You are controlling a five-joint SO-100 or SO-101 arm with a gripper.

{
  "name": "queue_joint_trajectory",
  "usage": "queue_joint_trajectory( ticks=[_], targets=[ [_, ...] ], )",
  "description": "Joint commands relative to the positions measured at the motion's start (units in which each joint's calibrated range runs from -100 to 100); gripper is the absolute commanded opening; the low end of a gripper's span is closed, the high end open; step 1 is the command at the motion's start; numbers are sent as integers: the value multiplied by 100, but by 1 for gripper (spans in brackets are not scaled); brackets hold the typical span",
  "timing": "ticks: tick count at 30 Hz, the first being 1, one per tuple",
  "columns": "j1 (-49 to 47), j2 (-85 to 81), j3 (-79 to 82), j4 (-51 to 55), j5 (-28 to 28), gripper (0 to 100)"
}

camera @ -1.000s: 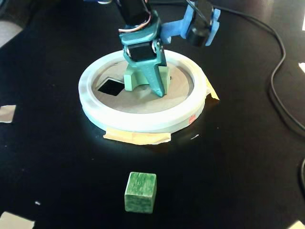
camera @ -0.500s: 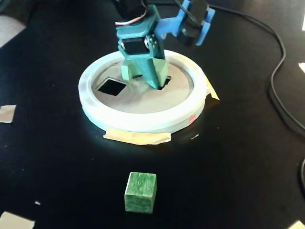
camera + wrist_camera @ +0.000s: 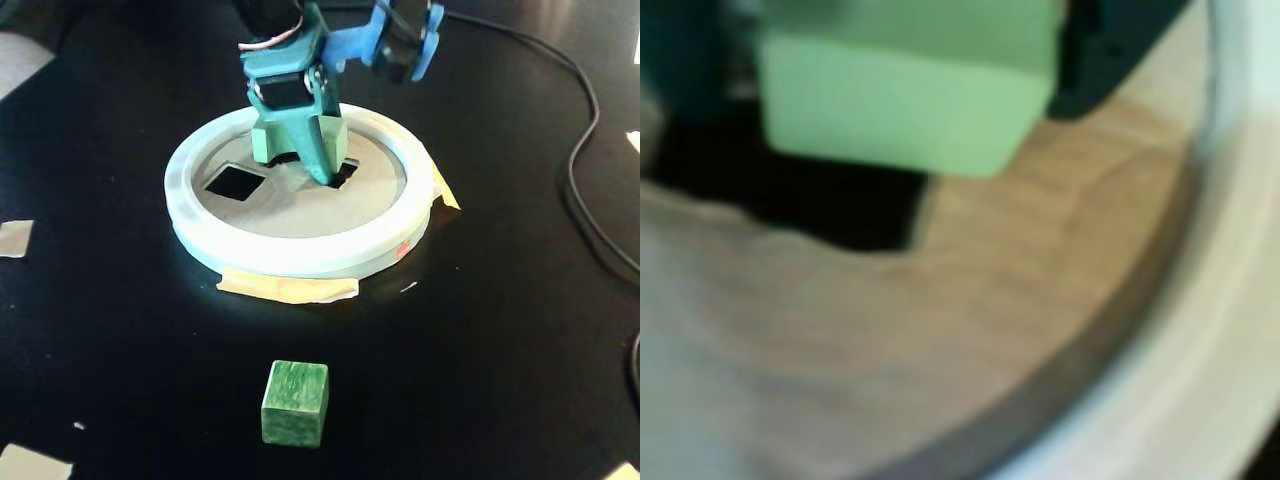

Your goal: Pick up the U shape block and drop it in corresponding U shaped hole

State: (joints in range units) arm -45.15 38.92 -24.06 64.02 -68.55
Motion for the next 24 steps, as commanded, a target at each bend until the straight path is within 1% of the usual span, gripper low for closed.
queue_joint_trajectory(
  ticks=[1, 8, 12, 16, 24],
  targets=[
    [321, -180, -390, -14, 234, 81],
    [458, -180, -390, 36, 244, 81],
    [595, -180, -390, 36, 420, 81],
    [720, -189, -399, 26, 440, 81],
    [645, -287, -399, 36, 440, 82]
  ],
)
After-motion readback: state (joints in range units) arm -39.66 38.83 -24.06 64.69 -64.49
